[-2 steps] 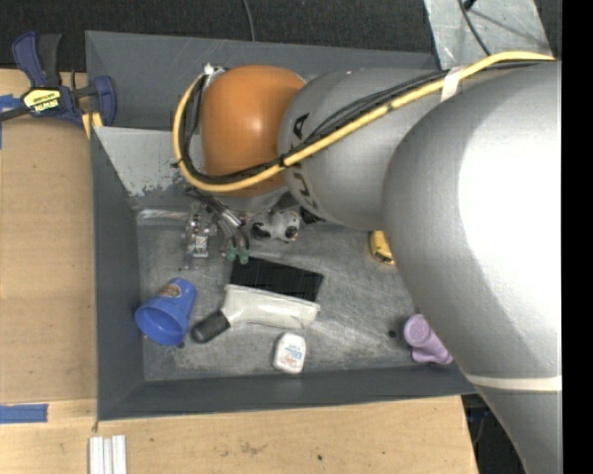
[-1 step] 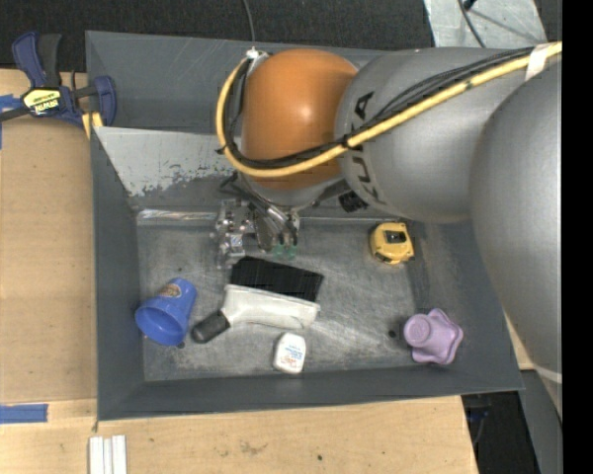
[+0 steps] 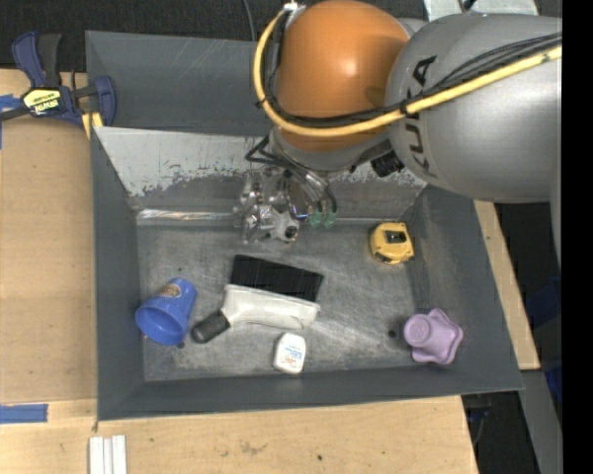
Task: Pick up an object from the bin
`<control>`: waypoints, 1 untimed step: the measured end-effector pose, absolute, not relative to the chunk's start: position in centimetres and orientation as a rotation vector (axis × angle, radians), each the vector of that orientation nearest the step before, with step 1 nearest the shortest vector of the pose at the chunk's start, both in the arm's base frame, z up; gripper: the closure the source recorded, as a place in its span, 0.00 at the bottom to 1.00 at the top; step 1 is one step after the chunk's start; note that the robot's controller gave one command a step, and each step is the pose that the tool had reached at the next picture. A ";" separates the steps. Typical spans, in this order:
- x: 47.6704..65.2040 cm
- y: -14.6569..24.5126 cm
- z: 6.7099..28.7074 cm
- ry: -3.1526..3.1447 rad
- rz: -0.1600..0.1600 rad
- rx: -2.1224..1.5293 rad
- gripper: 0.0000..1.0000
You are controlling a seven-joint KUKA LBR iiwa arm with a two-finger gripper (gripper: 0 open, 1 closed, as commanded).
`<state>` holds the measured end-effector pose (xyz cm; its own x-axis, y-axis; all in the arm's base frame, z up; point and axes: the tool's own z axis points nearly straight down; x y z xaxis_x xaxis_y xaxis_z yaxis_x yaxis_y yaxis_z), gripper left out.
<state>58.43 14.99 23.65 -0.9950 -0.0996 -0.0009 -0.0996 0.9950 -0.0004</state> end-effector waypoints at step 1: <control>56.2 18.0 12.8 3.058 0.001 -0.701 0.00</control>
Offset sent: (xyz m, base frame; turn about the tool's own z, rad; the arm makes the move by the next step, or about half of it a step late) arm 0.0000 0.0000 0.0000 0.0000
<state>56.20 17.98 12.79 -0.9000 -0.4358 -0.0040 -0.4358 0.9000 -0.0005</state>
